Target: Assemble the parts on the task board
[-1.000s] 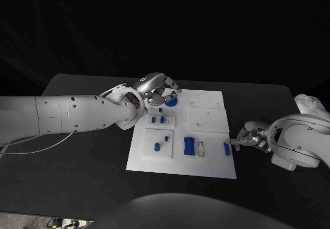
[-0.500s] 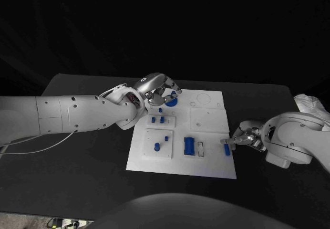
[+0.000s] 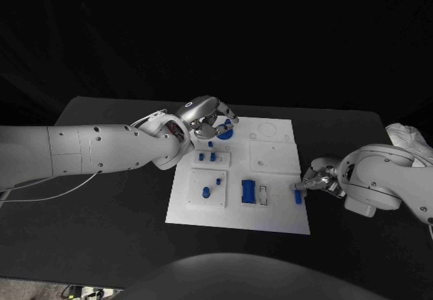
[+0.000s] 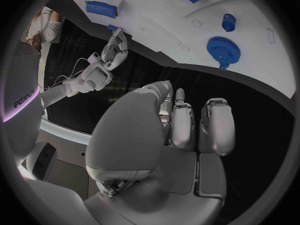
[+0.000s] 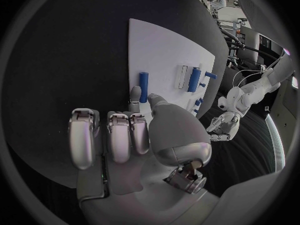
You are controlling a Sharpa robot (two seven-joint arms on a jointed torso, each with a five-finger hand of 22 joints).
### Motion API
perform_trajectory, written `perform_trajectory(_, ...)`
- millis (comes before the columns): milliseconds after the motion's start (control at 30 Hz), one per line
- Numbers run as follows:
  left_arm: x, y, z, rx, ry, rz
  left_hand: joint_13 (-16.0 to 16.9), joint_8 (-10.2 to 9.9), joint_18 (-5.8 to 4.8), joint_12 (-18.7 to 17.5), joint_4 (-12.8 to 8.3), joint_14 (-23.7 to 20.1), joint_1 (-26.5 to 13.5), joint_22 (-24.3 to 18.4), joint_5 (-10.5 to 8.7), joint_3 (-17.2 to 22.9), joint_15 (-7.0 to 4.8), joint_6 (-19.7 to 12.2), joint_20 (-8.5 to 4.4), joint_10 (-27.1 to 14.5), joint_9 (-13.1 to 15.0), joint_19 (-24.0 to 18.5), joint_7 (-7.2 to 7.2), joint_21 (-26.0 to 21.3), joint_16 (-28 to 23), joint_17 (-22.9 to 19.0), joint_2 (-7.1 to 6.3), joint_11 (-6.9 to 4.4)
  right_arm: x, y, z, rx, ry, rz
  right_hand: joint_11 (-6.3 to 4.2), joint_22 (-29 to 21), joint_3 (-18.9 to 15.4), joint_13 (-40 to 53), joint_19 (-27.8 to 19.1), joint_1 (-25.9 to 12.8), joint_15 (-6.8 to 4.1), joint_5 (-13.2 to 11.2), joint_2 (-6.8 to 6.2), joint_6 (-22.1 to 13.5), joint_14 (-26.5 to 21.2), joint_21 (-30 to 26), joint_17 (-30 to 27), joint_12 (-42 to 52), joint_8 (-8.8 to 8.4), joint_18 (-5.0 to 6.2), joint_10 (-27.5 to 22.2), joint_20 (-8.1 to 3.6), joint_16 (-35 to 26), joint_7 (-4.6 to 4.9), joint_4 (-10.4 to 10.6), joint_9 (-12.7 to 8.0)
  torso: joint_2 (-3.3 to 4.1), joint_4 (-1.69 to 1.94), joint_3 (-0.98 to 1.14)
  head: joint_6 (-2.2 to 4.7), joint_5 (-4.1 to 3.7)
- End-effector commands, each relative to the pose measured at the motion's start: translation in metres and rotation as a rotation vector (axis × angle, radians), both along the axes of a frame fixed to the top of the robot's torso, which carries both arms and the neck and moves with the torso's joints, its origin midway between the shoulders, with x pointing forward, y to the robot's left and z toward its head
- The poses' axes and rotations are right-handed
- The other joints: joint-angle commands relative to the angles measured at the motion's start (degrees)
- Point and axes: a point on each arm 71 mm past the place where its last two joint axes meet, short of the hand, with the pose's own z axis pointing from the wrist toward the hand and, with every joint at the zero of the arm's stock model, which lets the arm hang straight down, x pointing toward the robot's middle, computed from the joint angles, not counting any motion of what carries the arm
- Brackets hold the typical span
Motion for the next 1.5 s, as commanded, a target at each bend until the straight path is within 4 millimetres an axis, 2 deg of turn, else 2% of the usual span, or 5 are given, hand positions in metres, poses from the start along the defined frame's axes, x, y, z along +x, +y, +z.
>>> perform_trajectory(33, 0.0, -0.003, -0.001, 0.001, 0.018, -0.008, 0.0, 0.3, 0.25, -0.1, 0.1, 1.7, 0.5, 11.8, 0.35, 0.4, 0.35, 0.4, 0.33, 0.3, 0.1, 1.1, 0.08, -0.3, -0.3, 0.0, -0.14, -0.07, -0.005, 0.0, -0.009, -0.052, 0.034, 0.012, 0.01, 13.0, 1.5, 15.1, 4.0, 1.3, -0.1, 1.5, -0.08, -0.2, 6.0, -0.5, 15.1, 0.2, -2.15, -0.14, 6.0, -0.2, 0.2, 0.18, -0.9, -1.8, 0.0, 0.02, 0.01, 0.01, 0.09)
perform_trajectory(267, 0.0, -0.004, -0.001, 0.003, 0.023, -0.009, 0.0, 0.3, 0.25, -0.1, 0.1, 1.7, 0.5, 11.8, 0.35, 0.4, 0.35, 0.4, 0.34, 0.3, 0.1, 1.1, 0.08, -0.3, -0.3, 0.0, -0.14, -0.07, -0.006, 0.001, -0.011, -0.062, 0.034, 0.023, 0.28, 12.8, 5.6, 15.1, 3.9, 3.3, 0.09, 2.4, -1.17, 1.1, 6.0, -1.1, 15.1, 0.2, -6.29, -0.04, 6.0, -0.02, 0.2, 0.52, -3.5, -6.5, -0.02, 0.02, -0.02, 0.01, 0.03)
perform_trajectory(633, 0.001, -0.005, -0.002, 0.005, 0.027, -0.013, 0.0, 0.3, 0.26, -0.1, 0.1, 1.7, 0.6, 11.8, 0.37, 0.4, 0.38, 0.3, 0.35, 0.4, 0.1, 1.1, 0.09, -0.3, -0.3, 0.0, -0.13, -0.04, -0.008, 0.002, -0.012, -0.092, 0.032, 0.037, 2.38, 12.5, 13.8, 15.1, 3.7, 3.0, 1.78, 3.5, -4.57, 2.1, 6.0, -2.4, 15.1, 0.2, -16.84, 0.17, 6.0, 1.44, 0.2, 3.02, -8.1, -20.1, -0.01, -0.02, 0.0, 0.01, -0.03)
perform_trajectory(1067, 0.001, -0.006, -0.003, 0.008, 0.036, -0.015, 0.0, 0.4, 0.25, 0.0, 0.1, 1.7, 0.6, 11.8, 0.42, 0.5, 0.43, 0.5, 0.39, 0.7, 0.1, 1.1, 0.27, -0.3, -0.3, -0.1, 0.0, 0.03, -0.013, -0.004, -0.013, 0.062, 0.09, -0.111, 1.87, 12.3, 17.8, 15.1, 3.7, 4.3, 1.43, 10.1, -4.83, 6.2, 6.0, -3.2, 15.1, 0.2, -17.08, 0.31, 6.0, 1.28, 0.2, 2.47, -13.0, -23.8, 0.02, 0.01, 0.03, 0.01, 0.12)
perform_trajectory(1500, 0.001, -0.006, -0.003, 0.009, 0.041, -0.013, 0.0, 0.4, 0.25, 0.0, 0.1, 1.6, 0.7, 11.8, 0.42, 0.5, 0.46, 0.6, 0.41, 0.8, 0.1, 1.1, 0.35, -0.3, -0.3, -0.1, 0.02, 0.06, -0.021, -0.012, -0.004, 0.178, 0.136, -0.204, 1.5, 12.1, 17.9, 15.1, 3.6, 3.2, 1.12, 11.2, -4.98, 7.5, 6.0, -3.7, 15.1, 0.2, -16.22, 0.43, 6.0, 1.03, 0.2, 2.03, -13.4, -23.7, -0.01, -0.01, 0.01, 0.01, 0.17)
